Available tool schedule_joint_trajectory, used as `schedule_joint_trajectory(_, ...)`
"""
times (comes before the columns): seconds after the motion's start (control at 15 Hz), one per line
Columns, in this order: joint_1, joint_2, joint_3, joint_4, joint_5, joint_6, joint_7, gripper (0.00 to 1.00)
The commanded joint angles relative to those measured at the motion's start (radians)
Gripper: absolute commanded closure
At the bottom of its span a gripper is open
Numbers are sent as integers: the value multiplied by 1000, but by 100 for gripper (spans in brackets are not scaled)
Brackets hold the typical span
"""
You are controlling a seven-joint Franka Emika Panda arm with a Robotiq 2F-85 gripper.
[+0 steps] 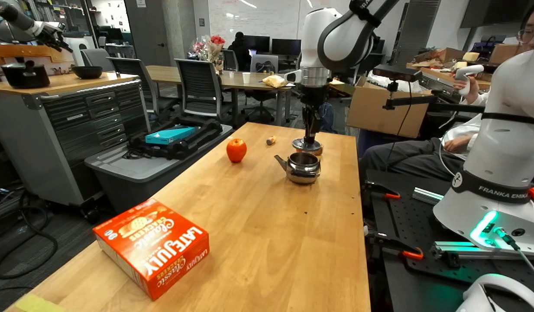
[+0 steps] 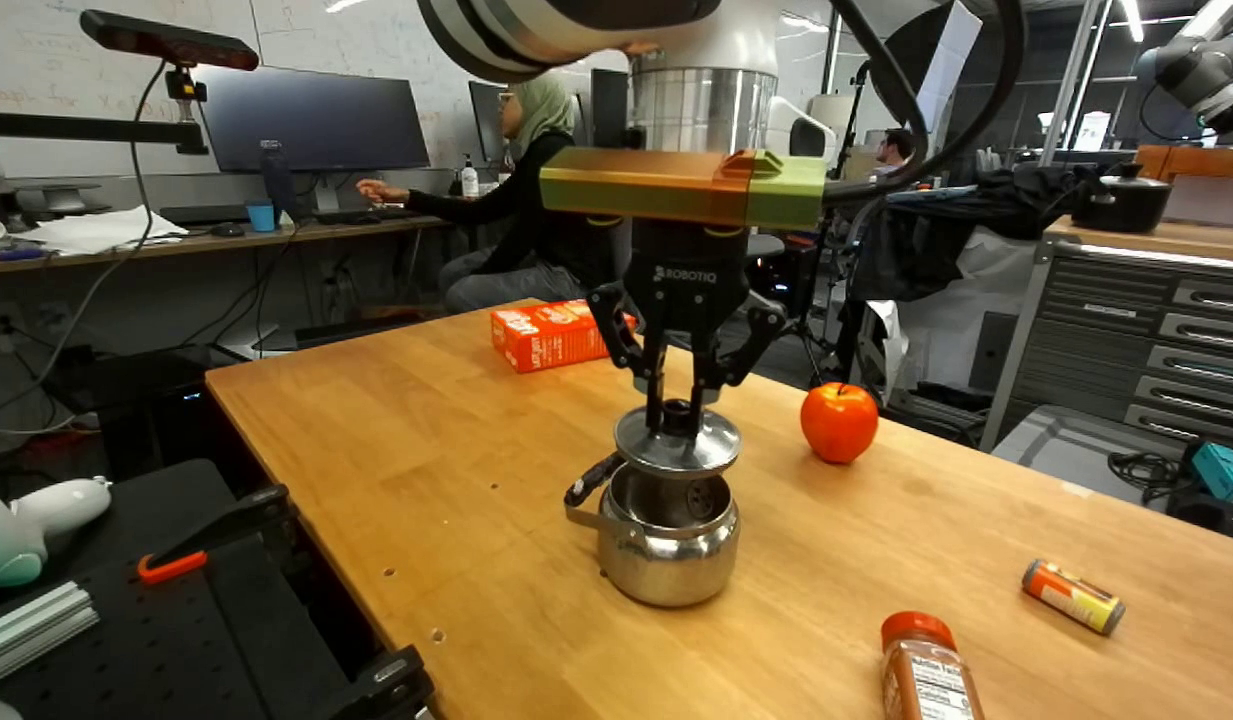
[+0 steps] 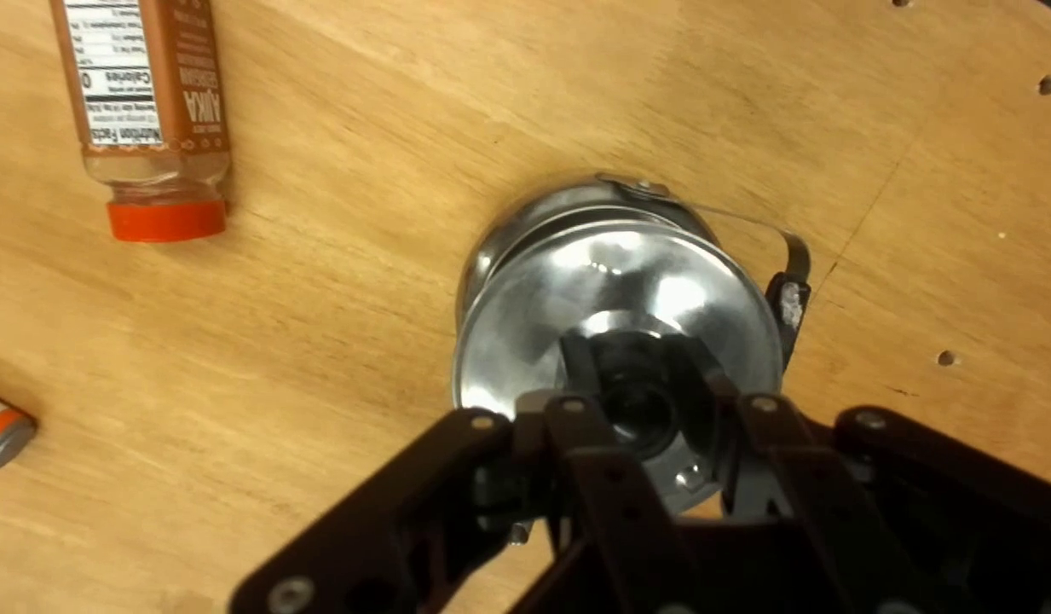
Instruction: Cover the kettle with the lid on the table
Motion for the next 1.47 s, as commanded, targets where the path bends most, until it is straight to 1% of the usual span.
schedule_joint_trajectory(0.0,0,10,-2,9,37,9,-57,93)
schedule_joint_trajectory(0.4,-5,38,1,10,49,7,-82,93)
schedule_joint_trajectory(0.6,-7,63,4,8,62,39,-113,93)
schedule_joint_trajectory(0.87,-11,103,11,17,74,77,-124,93)
schedule_joint_trajectory(1.4,-20,137,31,25,104,102,-146,93)
